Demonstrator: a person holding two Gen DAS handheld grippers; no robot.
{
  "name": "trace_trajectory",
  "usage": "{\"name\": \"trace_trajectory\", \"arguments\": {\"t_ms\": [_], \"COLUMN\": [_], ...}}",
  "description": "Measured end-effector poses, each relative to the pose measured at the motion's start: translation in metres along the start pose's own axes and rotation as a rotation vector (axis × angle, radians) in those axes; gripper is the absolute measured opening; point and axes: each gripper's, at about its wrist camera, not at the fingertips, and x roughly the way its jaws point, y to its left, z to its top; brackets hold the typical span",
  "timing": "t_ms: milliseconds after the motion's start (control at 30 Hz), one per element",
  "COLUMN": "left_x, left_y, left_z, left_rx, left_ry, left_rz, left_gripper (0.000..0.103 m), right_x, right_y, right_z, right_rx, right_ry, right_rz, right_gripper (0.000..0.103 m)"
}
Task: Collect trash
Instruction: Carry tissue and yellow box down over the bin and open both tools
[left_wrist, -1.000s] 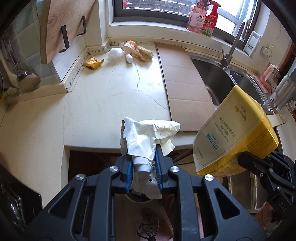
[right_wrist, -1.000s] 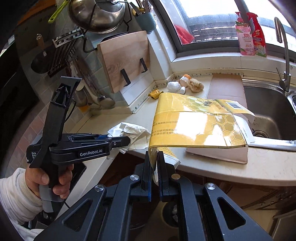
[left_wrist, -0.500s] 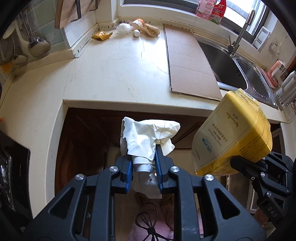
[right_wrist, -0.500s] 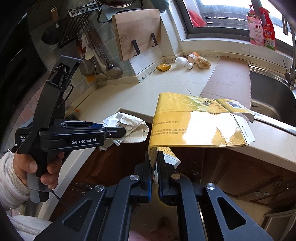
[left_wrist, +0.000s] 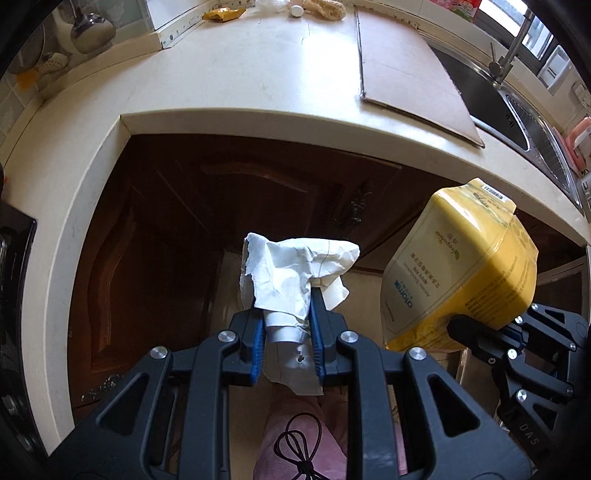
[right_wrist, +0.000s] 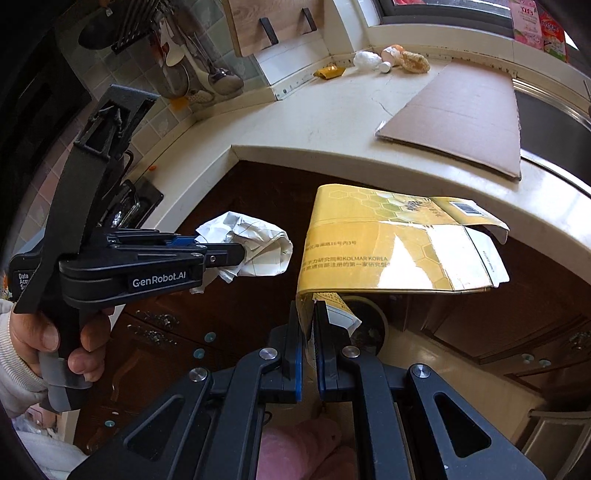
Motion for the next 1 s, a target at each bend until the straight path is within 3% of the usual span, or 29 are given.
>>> {"name": "trace_trajectory", "arguments": {"t_ms": [400, 667, 1000], "left_x": [0.084, 0.16, 0.255], "left_y": [0.036, 0.063, 0.085], "left_z": [-0.029, -0.037, -0.033], "left_rx": [-0.071, -0.099, -0.108], "left_ry": [0.115, 0.172, 0.243], "left_rz": [0.025, -0.012, -0.073], "left_gripper": [0.018, 0.018, 0.022], "right_x": [0.089, 0.165, 0.252], "right_y": [-0.018, -0.04, -0.07], "right_z": [-0.023, -0.038, -0.059], "right_rx": [0.021, 0.104, 0.166], "right_ry": [0.138, 0.226, 0.358], "right_rz": [-0.005, 0.028, -0.02], "right_gripper": [0.005, 0.006, 0.005]}}
